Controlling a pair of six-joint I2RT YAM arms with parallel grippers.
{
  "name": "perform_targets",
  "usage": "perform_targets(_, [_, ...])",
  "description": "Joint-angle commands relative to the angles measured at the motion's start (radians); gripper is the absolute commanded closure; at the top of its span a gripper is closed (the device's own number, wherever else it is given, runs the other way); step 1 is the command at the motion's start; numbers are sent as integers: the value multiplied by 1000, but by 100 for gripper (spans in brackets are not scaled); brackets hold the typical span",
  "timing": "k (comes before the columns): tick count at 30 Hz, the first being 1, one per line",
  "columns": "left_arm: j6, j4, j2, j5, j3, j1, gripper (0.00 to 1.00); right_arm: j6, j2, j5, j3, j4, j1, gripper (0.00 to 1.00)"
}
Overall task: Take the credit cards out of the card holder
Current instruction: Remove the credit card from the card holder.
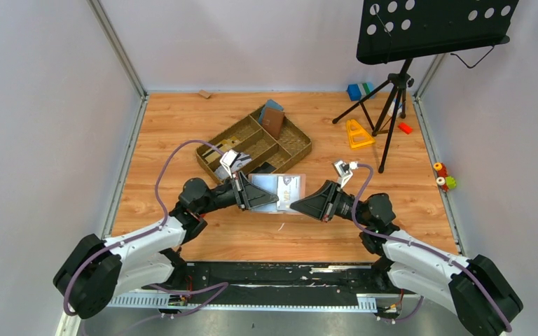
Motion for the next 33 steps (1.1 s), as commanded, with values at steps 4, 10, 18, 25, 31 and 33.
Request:
perform_targets(4, [-46,165,55,62,19,-21,86,6,6,-52,23,34,21,100])
perform_targets(10, [-29,183,111,132,38,-23,81,-41,-1,-73,63,-72,21,100])
perform_targets(18, [125,-51,75,109,80,-38,100,-87,11,-99,95,-162,21,93])
perform_targets(25, [184,-160,52,68,83,-38,100,-157,-65,-12,93,-322,19,70])
perform_targets(31, [202,-181,54,59,73,-36,100,-202,-158,55,81,-446,7,85])
perform_targets(33, [208,-186,58,56,68,-36,100,-207,-178,62,78,-474,1,92])
